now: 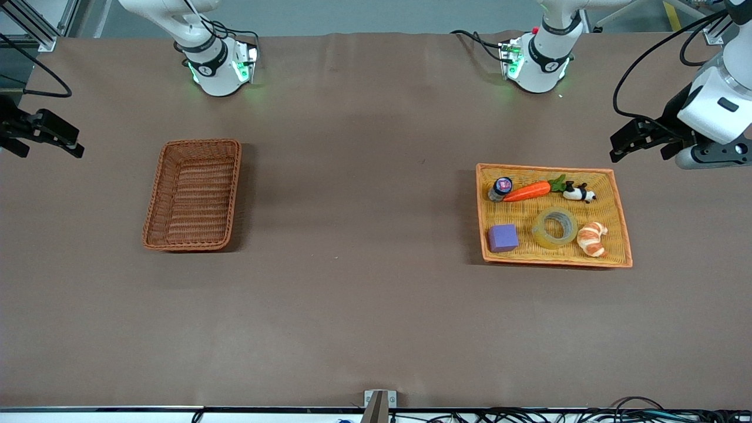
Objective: Move tape to another basket
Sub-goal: 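Move the left gripper over the yellow tape roll in the tray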
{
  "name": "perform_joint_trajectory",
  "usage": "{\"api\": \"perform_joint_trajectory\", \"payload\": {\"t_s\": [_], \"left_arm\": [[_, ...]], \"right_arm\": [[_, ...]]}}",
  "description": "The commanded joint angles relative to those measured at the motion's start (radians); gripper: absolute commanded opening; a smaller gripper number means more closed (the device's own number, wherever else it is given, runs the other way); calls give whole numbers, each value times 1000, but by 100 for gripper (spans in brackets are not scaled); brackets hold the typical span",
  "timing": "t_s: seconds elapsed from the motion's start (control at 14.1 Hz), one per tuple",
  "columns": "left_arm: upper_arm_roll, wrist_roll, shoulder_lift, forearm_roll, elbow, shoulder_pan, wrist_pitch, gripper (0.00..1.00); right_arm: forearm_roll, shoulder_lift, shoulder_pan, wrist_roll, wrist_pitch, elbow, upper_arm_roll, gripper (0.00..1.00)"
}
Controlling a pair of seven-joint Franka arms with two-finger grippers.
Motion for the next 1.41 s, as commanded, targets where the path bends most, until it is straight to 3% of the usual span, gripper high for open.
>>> {"api": "perform_joint_trajectory", "payload": {"t_s": [0.0, 0.35, 0.57, 1.13, 1.34], "left_arm": [[-1, 8, -12, 16, -7, -2, 6, 98], [-1, 31, 0, 22, 1, -4, 3, 100], [5, 26, 58, 50, 12, -2, -1, 100], [9, 32, 339, 56, -11, 15, 2, 97], [11, 32, 397, 78, -54, 19, 79, 97]], "right_arm": [[14, -22, 8, 15, -3, -17, -6, 100], [14, -24, 3, 15, -4, -17, -6, 100], [14, -22, 3, 15, -4, -17, -6, 100], [14, -22, 6, 15, -6, -17, -5, 100], [14, -22, 5, 15, -6, -17, -5, 100]]}}
